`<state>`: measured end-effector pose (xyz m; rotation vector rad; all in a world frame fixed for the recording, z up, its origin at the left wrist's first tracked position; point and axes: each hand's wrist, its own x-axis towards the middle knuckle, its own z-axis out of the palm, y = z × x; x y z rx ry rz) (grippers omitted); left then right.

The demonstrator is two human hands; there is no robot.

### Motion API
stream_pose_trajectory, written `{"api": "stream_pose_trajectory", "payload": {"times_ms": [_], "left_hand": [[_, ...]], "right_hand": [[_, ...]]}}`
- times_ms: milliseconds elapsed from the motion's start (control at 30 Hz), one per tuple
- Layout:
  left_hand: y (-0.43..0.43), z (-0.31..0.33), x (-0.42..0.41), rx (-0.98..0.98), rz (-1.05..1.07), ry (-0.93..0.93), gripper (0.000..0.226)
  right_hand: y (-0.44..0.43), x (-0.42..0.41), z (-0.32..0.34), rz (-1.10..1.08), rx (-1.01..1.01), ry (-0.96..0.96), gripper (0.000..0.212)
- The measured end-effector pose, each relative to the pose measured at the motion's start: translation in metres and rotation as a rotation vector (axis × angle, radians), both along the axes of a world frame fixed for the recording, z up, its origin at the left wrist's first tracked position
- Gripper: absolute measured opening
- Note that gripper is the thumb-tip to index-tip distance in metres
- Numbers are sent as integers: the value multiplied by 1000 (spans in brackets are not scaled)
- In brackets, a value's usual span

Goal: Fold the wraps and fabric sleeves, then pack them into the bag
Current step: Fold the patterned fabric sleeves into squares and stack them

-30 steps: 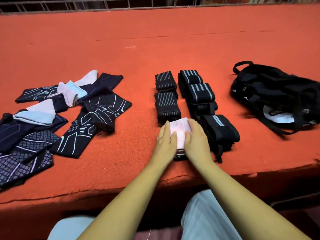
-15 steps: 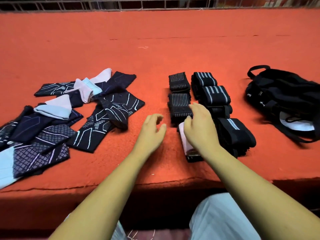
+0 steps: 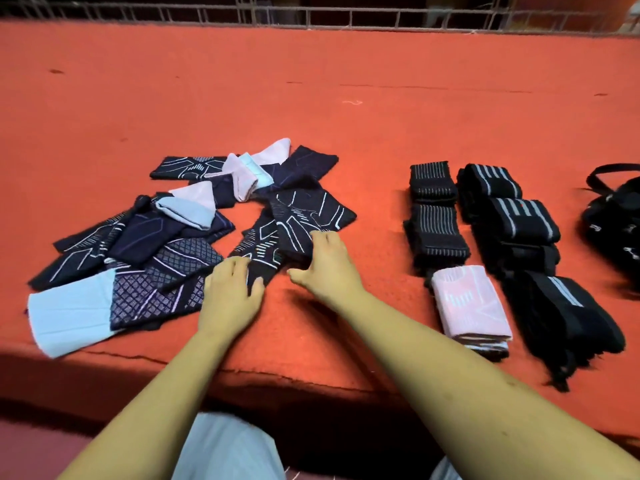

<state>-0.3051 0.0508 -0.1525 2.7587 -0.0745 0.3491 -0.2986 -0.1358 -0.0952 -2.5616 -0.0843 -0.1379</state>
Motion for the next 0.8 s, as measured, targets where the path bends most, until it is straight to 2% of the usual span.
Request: {"api": "stream_pose_trajectory", "payload": {"times_ms": [167, 300, 433, 533, 633, 733, 800], "left_hand": [[3, -4, 5, 9, -20, -12, 59], [5, -5, 6, -8, -25, -21, 56], [4, -5, 7, -42, -29, -6, 55], [5, -2, 7, -116, -29, 2, 60], [5, 3, 6, -295, -32, 16, 65], [10, 5, 2, -595, -59, 57, 68], [11, 8, -2, -746, -78, 129, 65]], "right_hand": [[23, 18, -18, -59, -165, -143, 57], [12, 29, -25, -63, -67, -215, 35], [-1, 30, -11, -84, 291, -308, 28], [-10, 20, 18, -49, 588, -235, 23], [-16, 2, 49, 1, 1002, -85, 11], [-26, -17, 66, 24, 1410, 190, 23], [-36, -27, 67, -5, 1558, 390, 31]]}}
